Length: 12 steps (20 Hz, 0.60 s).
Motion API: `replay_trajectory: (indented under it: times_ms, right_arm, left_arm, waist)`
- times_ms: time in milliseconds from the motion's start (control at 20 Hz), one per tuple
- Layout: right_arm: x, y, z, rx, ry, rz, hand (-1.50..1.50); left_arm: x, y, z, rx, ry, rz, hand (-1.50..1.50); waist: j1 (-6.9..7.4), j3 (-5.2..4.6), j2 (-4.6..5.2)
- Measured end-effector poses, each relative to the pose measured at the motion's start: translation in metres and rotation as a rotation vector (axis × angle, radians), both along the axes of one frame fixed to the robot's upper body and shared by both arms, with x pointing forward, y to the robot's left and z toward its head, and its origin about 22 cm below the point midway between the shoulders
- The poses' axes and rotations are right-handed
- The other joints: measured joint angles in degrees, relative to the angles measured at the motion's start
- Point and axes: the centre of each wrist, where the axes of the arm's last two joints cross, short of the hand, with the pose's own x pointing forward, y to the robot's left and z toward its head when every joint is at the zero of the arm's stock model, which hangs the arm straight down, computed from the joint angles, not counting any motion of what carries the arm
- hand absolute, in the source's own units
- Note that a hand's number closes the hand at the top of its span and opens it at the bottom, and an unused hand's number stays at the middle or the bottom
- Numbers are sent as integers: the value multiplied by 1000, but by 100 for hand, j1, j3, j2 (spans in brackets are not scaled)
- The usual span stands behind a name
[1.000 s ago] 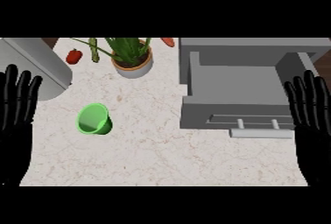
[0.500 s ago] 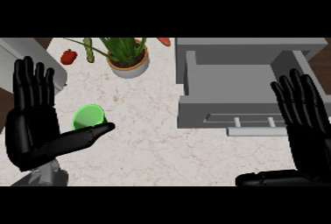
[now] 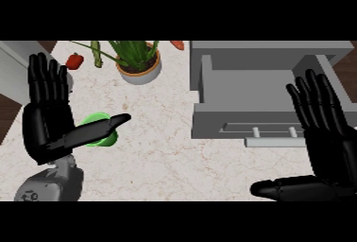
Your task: Pick up the cup, place it into the drawer and close the drawer
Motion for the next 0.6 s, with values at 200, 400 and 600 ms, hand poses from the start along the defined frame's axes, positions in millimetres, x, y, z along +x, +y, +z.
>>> replay_trajectory:
  times_ms: [200,400,600]
  right_arm:
    - [2,-8,1,4,-1,1,-150]
    - [6,-8,3,14,-8,2,-150]
    - [5,-4,9,8,-7,-4,-150]
  left_arm:
    - [3,-7,6,-10,11,12,-150]
    - [10,-10,-3,-15,27,25,-150]
    - [1,-2,-15,-23,45,41,-150]
  waist:
    - [0,0,-1]
    - [0,1,-1]
    - [7,1,-3]
